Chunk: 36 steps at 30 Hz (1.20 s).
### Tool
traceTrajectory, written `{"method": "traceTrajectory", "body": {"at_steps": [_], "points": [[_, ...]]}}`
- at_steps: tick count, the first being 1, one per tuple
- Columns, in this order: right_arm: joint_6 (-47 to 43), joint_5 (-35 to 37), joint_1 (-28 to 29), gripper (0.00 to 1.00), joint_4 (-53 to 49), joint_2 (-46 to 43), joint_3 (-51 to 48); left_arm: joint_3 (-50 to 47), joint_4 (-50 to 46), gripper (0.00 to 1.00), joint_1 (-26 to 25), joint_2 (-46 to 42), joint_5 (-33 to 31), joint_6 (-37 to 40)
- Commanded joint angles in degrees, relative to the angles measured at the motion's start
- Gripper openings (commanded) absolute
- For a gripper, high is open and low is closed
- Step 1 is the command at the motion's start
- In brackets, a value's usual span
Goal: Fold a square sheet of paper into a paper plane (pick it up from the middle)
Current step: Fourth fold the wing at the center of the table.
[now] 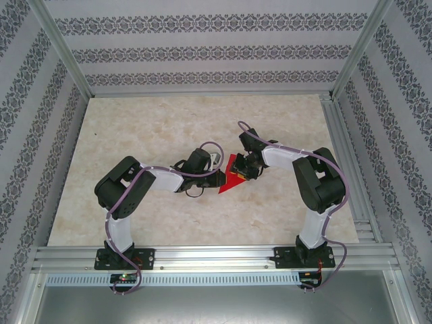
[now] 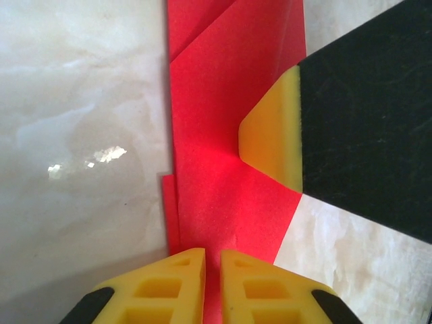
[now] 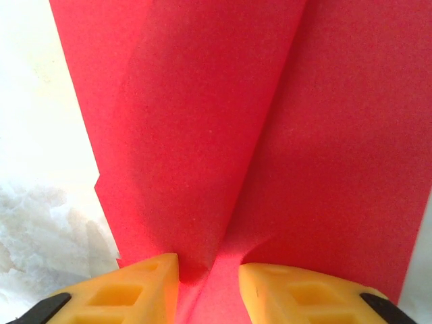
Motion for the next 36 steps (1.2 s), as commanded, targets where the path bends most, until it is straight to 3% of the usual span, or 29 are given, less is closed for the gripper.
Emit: {"method": "traceTrajectory", "body": {"at_steps": [1, 12, 29, 36], "points": [[0.1, 11.5, -0.1, 0.37, -4.2, 9.9, -4.6, -1.1, 2.7, 0.17, -0.4, -3.3, -0.4, 0.4], [0.2, 11.6, -0.1, 0.38, -4.4, 10.2, -4.3, -1.1, 7.7, 0.17, -0.5, -0.8, 2.7, -1.0], [0.5, 10.8, 0.0, 0.38, -3.3, 9.1, -5.2, 1.6, -1.0, 0.12, -0.5, 3.9, -1.5, 1.3], [-2.1, 7.4, -0.4, 0.41, -1.7, 1.4, -3.1, 2.7, -9.0, 0.05, -0.6, 5.4, -0.2, 3.2]]}}
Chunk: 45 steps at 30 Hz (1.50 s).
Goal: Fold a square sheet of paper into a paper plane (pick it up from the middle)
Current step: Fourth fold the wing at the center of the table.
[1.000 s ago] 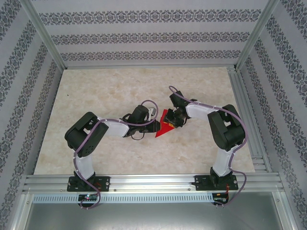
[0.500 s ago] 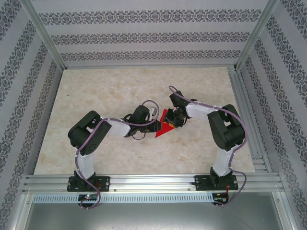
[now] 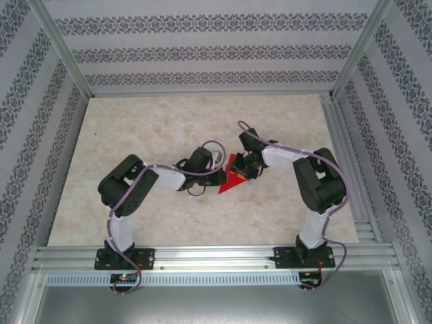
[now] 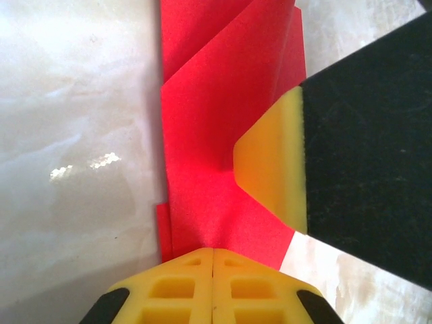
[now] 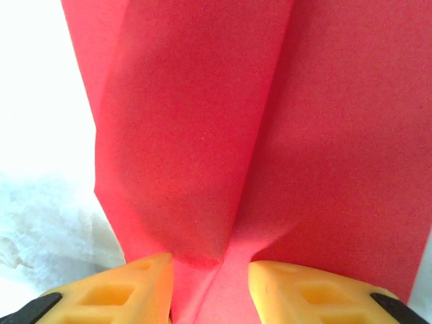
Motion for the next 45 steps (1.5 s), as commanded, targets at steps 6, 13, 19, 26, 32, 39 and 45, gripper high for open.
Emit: {"method": "traceTrajectory", "body": {"at_steps": [6, 13, 19, 26, 32, 39, 45], "points": [[-5.8, 2.3, -1.8, 0.45, 1.4, -6.6, -0.3, 1.5, -13.1, 0.03, -0.6, 4.6, -1.2, 3.3], [-7.0, -2.6, -1.3, 0.3, 8.8, -12.3, -5.0, 2.0, -13.9, 0.02, -1.1, 5.1, -1.7, 3.2], [-7.6, -5.7, 0.8, 0.12, 11.3, -6.9, -4.5, 2.3, -14.5, 0.02, -1.2, 5.6, -2.1, 2.9], [-7.4, -6.1, 0.3, 0.05, 12.6, -2.3, -5.5, 2.3, -14.8, 0.01, -1.2, 5.6, -2.5, 2.5], [-7.5, -4.4, -1.3, 0.03, 14.1, -0.1, -9.2, 2.3, -15.3, 0.01, -1.2, 5.4, -2.6, 2.5], [-8.5, -4.4, -2.7, 0.03, 15.0, -1.6, -10.1, 2.1, -15.7, 0.01, -1.2, 5.5, -2.4, 2.7], [-10.5, -8.5, -3.0, 0.05, 16.1, -3.3, -6.3, 2.2, -16.4, 0.0, -1.2, 5.7, -2.2, 3.3]]}}
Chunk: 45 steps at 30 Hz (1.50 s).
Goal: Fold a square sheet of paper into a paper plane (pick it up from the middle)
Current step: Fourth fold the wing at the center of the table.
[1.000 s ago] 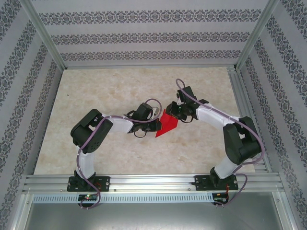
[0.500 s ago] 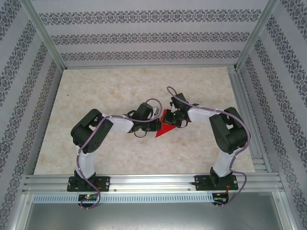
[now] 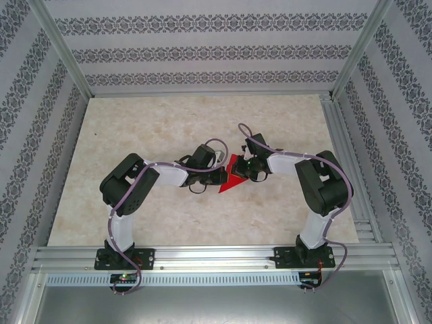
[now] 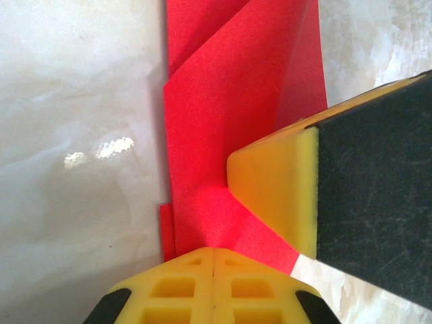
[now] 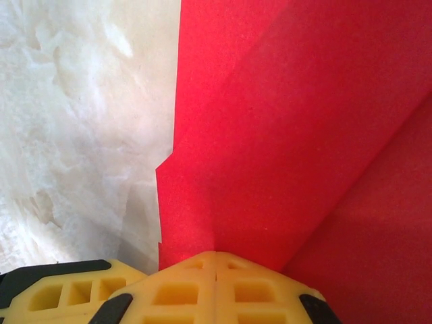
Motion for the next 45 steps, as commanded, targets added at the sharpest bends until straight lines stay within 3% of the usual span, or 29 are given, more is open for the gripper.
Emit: {"method": "traceTrajectory", "body": {"at_steps": [1, 8, 20, 26, 35, 45], "points": [[-2.4, -0.7, -1.1, 0.05, 1.0, -0.3, 2.6, -1.7, -9.5, 0.01, -1.2, 4.7, -2.3, 1.8], [-2.6, 0.5, -2.4, 0.05, 1.2, 4.6, 3.6, -1.9, -9.7, 0.0, -1.2, 4.8, -2.1, 2.1], [-3.7, -0.5, -5.6, 0.06, 3.2, 1.9, 3.6, -2.6, -9.7, 0.0, -1.4, 4.8, -2.0, 2.0], [-2.5, -2.2, -7.7, 0.06, 7.8, 5.6, 1.9, -2.6, -9.7, 0.0, -1.6, 4.8, -2.1, 2.0], [-3.6, 0.0, -9.4, 0.06, 6.8, 2.9, 3.1, -2.6, -9.5, 0.0, -1.8, 4.9, -2.0, 1.9], [-3.0, 1.8, -12.9, 0.06, 6.6, 7.7, 4.1, -2.6, -9.5, 0.0, -2.0, 4.7, -1.8, 2.0]]}}
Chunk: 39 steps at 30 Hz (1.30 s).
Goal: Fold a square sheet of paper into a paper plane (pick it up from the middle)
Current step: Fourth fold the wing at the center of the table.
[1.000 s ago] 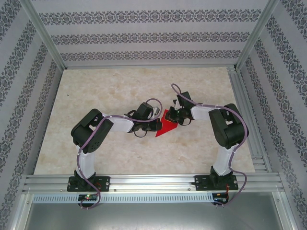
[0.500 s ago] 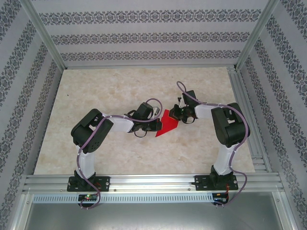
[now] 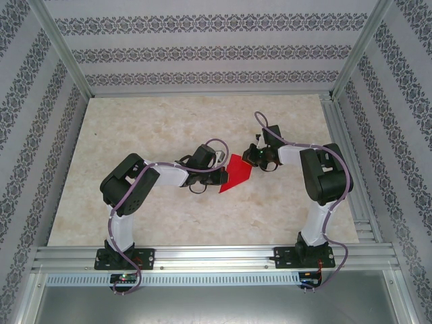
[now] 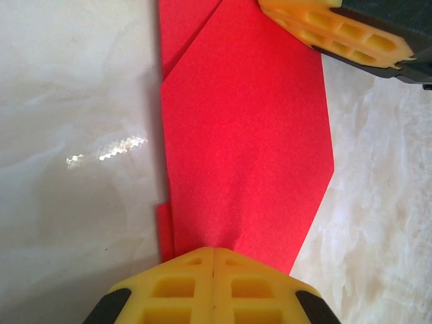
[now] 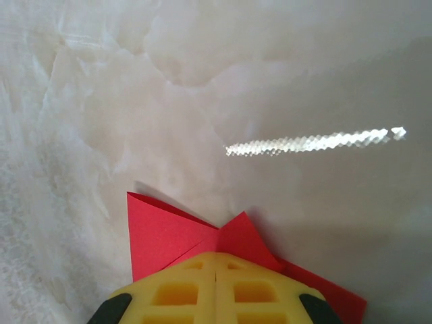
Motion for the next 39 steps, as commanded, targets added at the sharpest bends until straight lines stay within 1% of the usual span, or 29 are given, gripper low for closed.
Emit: {"method": "traceTrajectory", "body": {"at_steps": [1, 11, 15, 19, 22, 26, 28, 35, 39], "points": [[-0.7, 5.7, -2.6, 0.06, 0.8, 2.0, 0.8, -2.7, -9.4, 0.0, -1.7, 4.7, -1.7, 1.4], [-1.3, 8.0, -4.7, 0.07, -3.6, 2.4, 6.1, -2.0, -9.6, 0.0, -1.7, 4.7, -1.3, 1.6], [-0.4, 6.6, -4.0, 0.09, -2.7, -4.5, 3.4, -1.4, -9.7, 0.0, -1.7, 4.6, -0.9, 1.7], [-0.3, 6.4, -1.1, 0.11, -2.7, -13.1, -2.1, -0.9, -9.8, 0.0, -1.8, 4.6, -0.6, 1.7], [0.6, 5.1, 1.9, 0.11, -3.7, -14.9, -4.4, -0.6, -10.0, 0.0, -1.8, 4.6, -0.6, 1.8], [3.4, 3.3, 6.8, 0.12, -2.6, -13.2, -5.6, -0.6, -10.1, 0.0, -1.8, 4.4, -0.6, 1.8], [4.6, 2.8, 8.2, 0.12, -1.0, -11.6, -6.0, -0.7, -10.0, 0.0, -1.8, 4.2, -0.7, 1.7], [7.4, -0.9, 10.5, 0.11, 4.4, -4.8, -7.1, -1.0, -9.7, 0.0, -1.9, 3.6, -0.9, 1.5], [7.4, 0.4, 10.3, 0.1, 3.7, -3.3, -8.2, -0.6, -9.8, 0.0, -1.8, 2.8, -0.6, 1.7]]}}
